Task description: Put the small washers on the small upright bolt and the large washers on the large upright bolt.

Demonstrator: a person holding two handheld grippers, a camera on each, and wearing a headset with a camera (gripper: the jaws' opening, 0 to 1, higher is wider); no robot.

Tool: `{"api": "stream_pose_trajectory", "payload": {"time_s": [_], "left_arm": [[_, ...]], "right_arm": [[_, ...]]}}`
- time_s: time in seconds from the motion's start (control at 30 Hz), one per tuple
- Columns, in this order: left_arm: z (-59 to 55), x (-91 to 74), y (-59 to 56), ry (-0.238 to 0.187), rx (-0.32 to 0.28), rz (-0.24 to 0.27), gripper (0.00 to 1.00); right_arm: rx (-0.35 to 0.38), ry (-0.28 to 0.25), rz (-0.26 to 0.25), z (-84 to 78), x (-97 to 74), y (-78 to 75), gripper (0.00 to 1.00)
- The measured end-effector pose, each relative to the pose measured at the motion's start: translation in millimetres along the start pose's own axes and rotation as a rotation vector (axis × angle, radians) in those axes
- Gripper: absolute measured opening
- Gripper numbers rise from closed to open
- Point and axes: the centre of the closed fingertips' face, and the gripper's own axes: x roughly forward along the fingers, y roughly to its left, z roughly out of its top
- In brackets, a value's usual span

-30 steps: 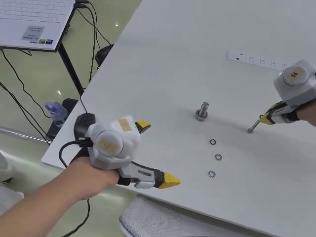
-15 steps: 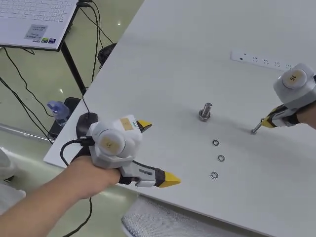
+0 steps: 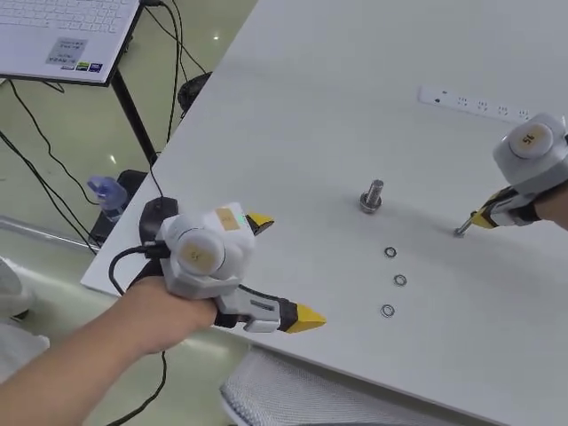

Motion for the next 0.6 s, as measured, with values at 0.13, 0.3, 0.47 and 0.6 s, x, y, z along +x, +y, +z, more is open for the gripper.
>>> {"api": "stream_pose_trajectory", "payload": {"time_s": [0.13, 0.3, 0.47, 0.6], "left_arm": [[0.0, 0.4, -1.5, 0.0, 0.0, -0.004, 0.93], [-0.3, 1.0, -0.1, -0.002, -0.001, 0.001, 0.94], [-1.8, 1.6, 1.5, 0.003, 0.001, -0.002, 0.93], [-1.9, 1.6, 0.6, 0.003, -0.004, -0.005, 0.93]], "right_arm": [[-0.001, 0.001, 0.003, 0.1, 0.4, 4.4, 0.13], [-0.007, 0.007, 0.004, -1.2, 3.8, 6.5, 0.13], [-0.013, 0.017, 0.005, -2.5, 7.9, 7.8, 0.13], [-0.016, 0.022, 0.008, -3.2, 11.9, 7.9, 0.13]]}}
